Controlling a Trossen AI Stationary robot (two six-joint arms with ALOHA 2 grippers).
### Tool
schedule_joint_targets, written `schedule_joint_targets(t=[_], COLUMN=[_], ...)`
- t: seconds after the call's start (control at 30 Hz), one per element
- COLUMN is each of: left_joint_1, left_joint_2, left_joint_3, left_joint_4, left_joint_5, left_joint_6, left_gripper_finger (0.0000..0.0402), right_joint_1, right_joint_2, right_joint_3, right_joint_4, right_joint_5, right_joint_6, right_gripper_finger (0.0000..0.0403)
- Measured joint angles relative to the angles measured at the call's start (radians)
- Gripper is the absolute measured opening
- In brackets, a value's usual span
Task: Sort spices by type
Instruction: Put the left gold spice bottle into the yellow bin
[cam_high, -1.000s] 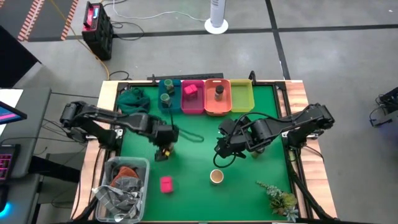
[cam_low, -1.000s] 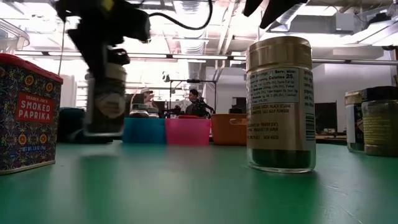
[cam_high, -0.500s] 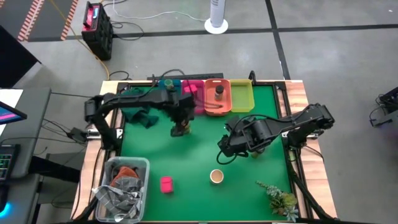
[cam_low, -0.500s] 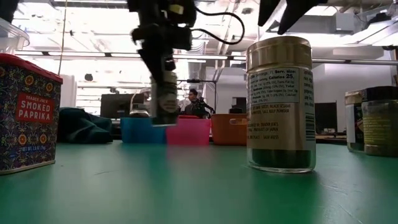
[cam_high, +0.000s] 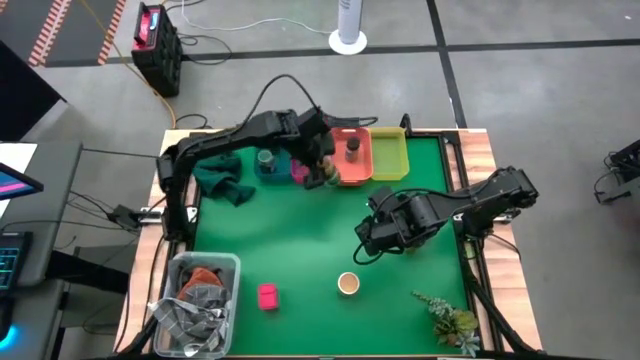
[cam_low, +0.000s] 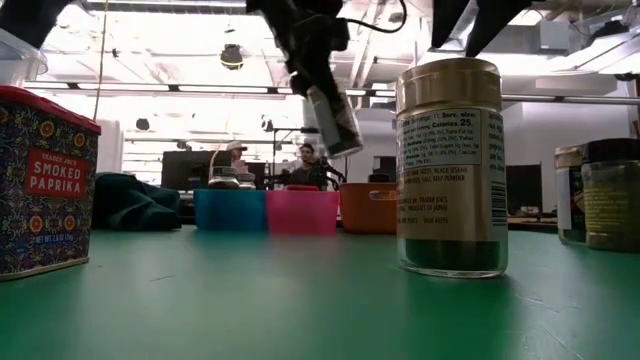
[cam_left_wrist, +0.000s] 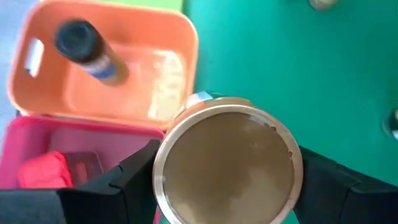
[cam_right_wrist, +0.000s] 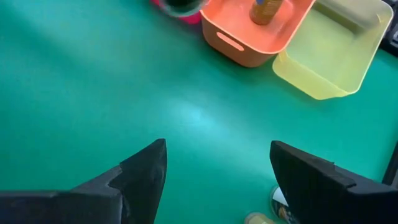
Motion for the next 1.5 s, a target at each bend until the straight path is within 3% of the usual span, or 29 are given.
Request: schedule_joint_targets(t=[0.33,0.6,0.83,1.0,1.27,1.5], left_joint_1=[0.034,0.042,0.047,0.047,0.05,0.05], left_joint_2=[0.132,0.27,0.318,0.339,0.338,0.338], left_joint_3=[0.233,0.44,0.438,0.438,0.437,0.437], left_joint_4=[-0.02,0.004,0.145,0.133,0.067,0.142], left_joint_5=[0.008,0.002,-0.036,-0.114,-0.079,0.02], left_joint_6=[-0.03,-0.043,-0.088,-0.077,-0.076,-0.142], left_gripper_finger=[0.0274,0.0275,0.0275,0.0275,0.0275,0.0275], right_joint_1=[0.137,0.228,0.273,0.272,0.271,0.305], right_joint_2=[-0.013,-0.092,-0.097,-0.097,-0.098,-0.139], right_joint_3=[-0.009,-0.183,-0.243,-0.257,-0.256,-0.256], right_joint_4=[-0.099,0.024,0.057,0.06,0.03,-0.026], right_joint_5=[0.032,0.046,0.046,0.046,0.043,0.019], right_joint_6=[0.154,0.287,0.449,0.485,0.486,0.524], right_gripper_finger=[0.031,0.031,0.031,0.031,0.031,0.031])
